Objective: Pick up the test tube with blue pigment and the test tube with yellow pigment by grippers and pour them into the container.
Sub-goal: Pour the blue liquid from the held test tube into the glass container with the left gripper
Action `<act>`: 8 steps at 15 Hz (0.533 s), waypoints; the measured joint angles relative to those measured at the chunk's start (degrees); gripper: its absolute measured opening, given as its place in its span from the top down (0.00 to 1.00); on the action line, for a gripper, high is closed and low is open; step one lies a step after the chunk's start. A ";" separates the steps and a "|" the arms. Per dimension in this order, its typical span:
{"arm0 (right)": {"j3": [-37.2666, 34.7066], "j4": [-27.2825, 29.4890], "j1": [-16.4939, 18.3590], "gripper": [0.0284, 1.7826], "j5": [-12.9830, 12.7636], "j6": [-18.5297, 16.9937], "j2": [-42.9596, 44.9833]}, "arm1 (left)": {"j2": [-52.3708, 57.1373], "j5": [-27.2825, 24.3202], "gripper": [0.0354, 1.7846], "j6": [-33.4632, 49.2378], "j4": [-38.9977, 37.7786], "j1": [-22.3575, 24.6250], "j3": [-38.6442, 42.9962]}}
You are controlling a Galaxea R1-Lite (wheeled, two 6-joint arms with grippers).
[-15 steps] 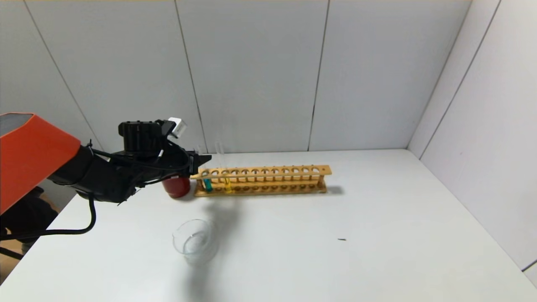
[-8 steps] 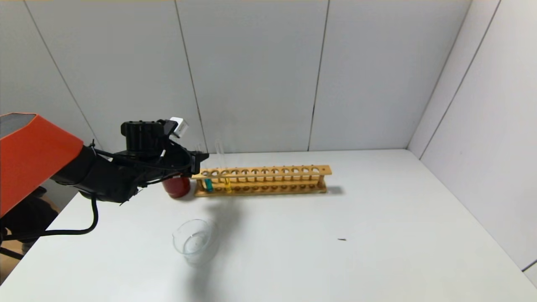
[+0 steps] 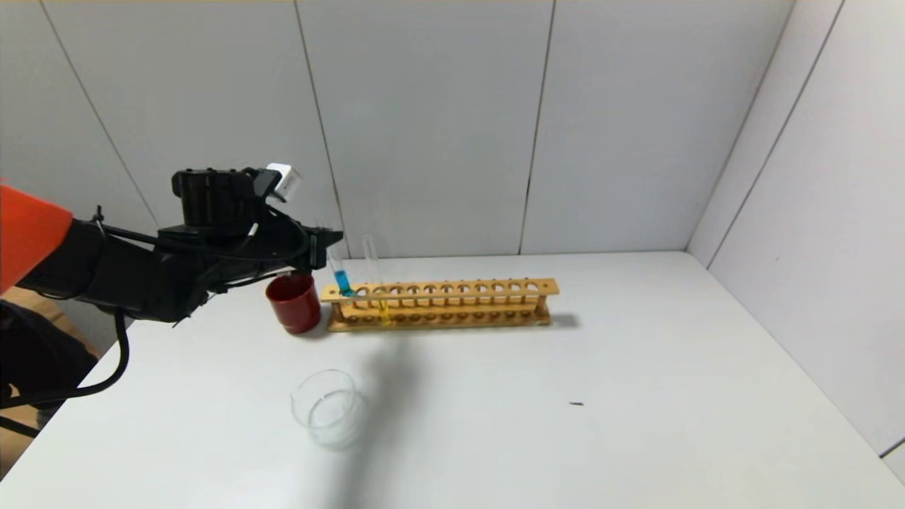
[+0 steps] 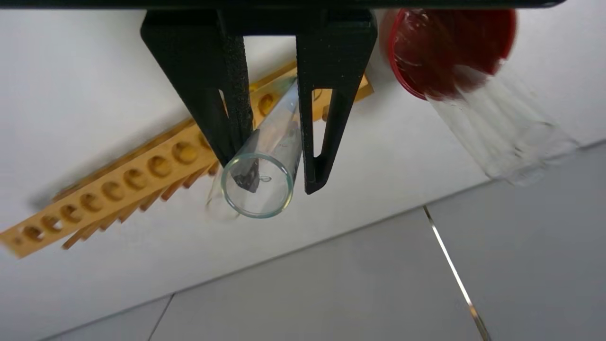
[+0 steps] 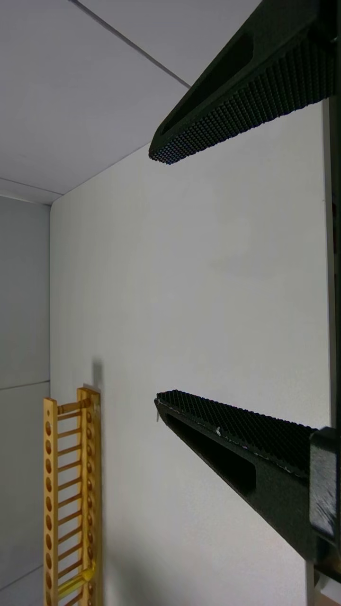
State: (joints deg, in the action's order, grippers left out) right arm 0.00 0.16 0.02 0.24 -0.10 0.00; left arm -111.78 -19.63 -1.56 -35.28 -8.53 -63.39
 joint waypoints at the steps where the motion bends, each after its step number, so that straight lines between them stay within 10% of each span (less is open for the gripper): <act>1: 0.00 0.00 -0.02 0.02 -0.02 -0.04 0.00 | 2.16 0.15 0.83 0.07 1.77 0.07 -0.74; 8: 0.00 0.02 0.02 0.02 0.00 -0.01 0.00 | 19.66 0.59 0.83 -0.48 11.30 3.24 2.60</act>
State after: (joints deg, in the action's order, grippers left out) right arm 0.00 0.18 0.05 0.24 -0.11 0.00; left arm -92.11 -19.04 -2.04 -23.98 -5.29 -60.79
